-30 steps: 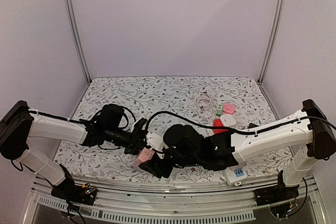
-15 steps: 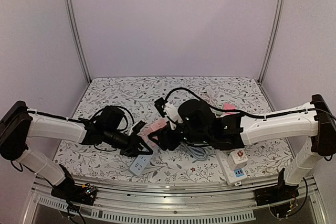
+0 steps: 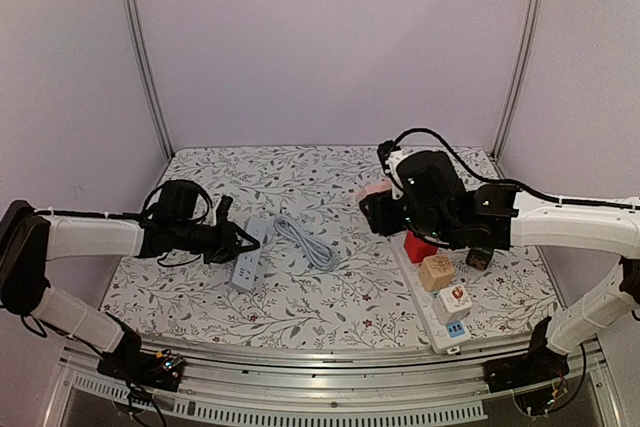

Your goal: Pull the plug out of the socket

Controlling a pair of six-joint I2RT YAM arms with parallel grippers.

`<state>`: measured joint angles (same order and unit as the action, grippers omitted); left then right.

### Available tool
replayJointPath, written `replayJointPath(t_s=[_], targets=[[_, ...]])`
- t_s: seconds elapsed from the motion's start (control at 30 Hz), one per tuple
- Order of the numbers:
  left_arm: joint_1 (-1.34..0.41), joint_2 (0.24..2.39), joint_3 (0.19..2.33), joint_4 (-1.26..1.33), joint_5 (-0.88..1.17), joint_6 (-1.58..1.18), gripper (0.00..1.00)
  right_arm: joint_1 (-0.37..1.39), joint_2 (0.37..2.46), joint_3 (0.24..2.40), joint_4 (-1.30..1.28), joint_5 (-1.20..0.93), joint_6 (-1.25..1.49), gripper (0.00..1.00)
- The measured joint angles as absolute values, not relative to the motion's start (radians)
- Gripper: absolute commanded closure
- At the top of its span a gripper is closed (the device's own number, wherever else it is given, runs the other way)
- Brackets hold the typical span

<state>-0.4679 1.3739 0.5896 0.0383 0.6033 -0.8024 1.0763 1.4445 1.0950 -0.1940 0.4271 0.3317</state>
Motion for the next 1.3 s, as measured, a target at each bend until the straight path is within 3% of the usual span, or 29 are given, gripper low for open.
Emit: replayJointPath(t_s=[0.37,0.53,0.73,0.8,0.93,1.03,1.3], targets=[[-0.202,1.406,0.615,0.059,0.439,-0.743,0.99,0.564,1.229,0.894,-0.439,0.545,0.499,0.69],[-0.192,1.458,0.667,0.041,0.406,-0.692,0.80,0.387,1.242,0.872,-0.464,0.493,0.522,0.68],[-0.172,1.487,0.674,0.026,0.402,-0.650,0.51,0.276,1.385,0.879,-0.462,0.408,0.496,0.66],[-0.168,1.485,0.673,0.024,0.395,-0.638,0.37,0.247,1.435,0.888,-0.461,0.380,0.482,0.65],[-0.166,1.472,0.670,0.009,0.374,-0.621,0.12,0.214,1.503,0.916,-0.446,0.347,0.464,0.57],[-0.165,1.441,0.669,-0.018,0.347,-0.609,0.02,0.208,1.544,0.938,-0.434,0.334,0.451,0.51],[-0.165,1.299,0.660,-0.100,0.253,-0.581,0.00,0.196,1.615,0.957,-0.418,0.303,0.442,0.11]])
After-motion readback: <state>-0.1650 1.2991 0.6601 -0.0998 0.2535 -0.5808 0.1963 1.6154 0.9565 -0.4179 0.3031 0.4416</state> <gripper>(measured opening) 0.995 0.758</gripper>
